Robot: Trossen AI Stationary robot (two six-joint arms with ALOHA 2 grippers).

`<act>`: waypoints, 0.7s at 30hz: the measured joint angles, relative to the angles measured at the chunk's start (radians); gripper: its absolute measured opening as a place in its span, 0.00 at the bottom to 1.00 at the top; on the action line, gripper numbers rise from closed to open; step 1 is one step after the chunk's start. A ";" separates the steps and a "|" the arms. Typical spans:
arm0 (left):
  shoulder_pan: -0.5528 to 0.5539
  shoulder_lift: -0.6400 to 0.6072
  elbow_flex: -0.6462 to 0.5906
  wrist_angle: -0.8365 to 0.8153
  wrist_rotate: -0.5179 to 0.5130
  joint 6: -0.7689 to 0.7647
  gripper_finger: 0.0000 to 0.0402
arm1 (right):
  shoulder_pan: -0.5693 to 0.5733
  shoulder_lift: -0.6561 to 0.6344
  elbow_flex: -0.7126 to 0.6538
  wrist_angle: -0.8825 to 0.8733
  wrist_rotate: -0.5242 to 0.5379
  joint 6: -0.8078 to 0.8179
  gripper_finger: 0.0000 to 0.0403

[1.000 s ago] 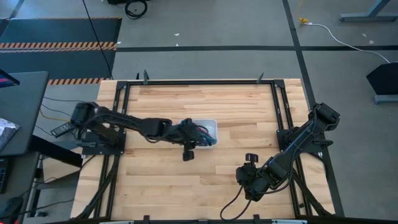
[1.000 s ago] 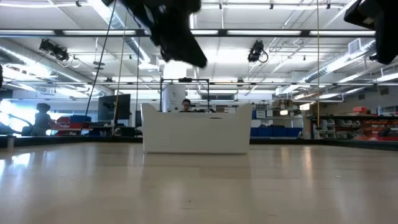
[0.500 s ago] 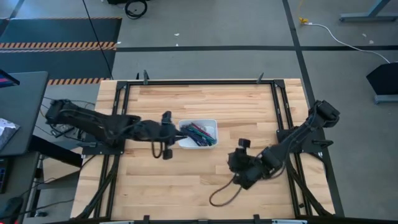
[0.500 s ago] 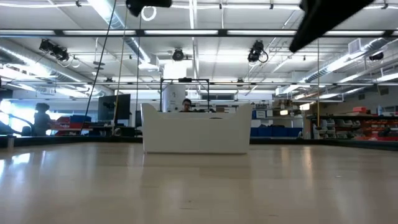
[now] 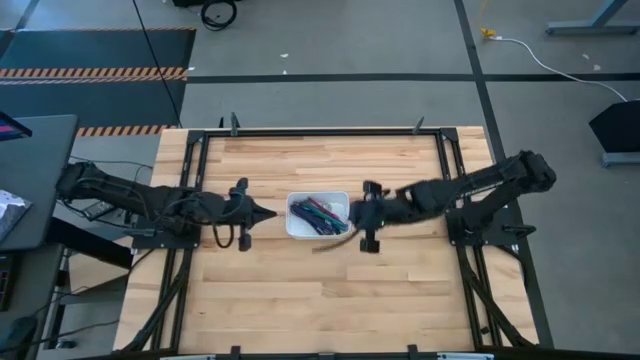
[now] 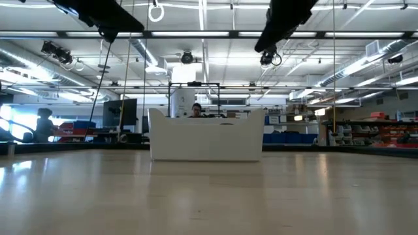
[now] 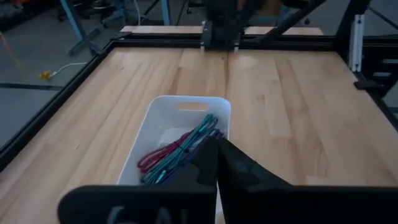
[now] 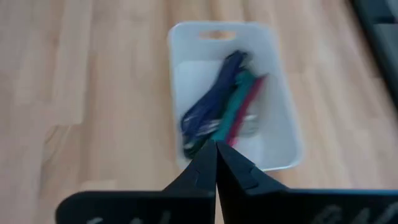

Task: Pick and place USB-C Cables
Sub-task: Return to Home Position

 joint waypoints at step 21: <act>-0.049 -0.429 -0.258 -0.027 -0.008 0.000 0.01 | -0.142 -0.705 -0.578 0.292 -0.079 -0.048 0.00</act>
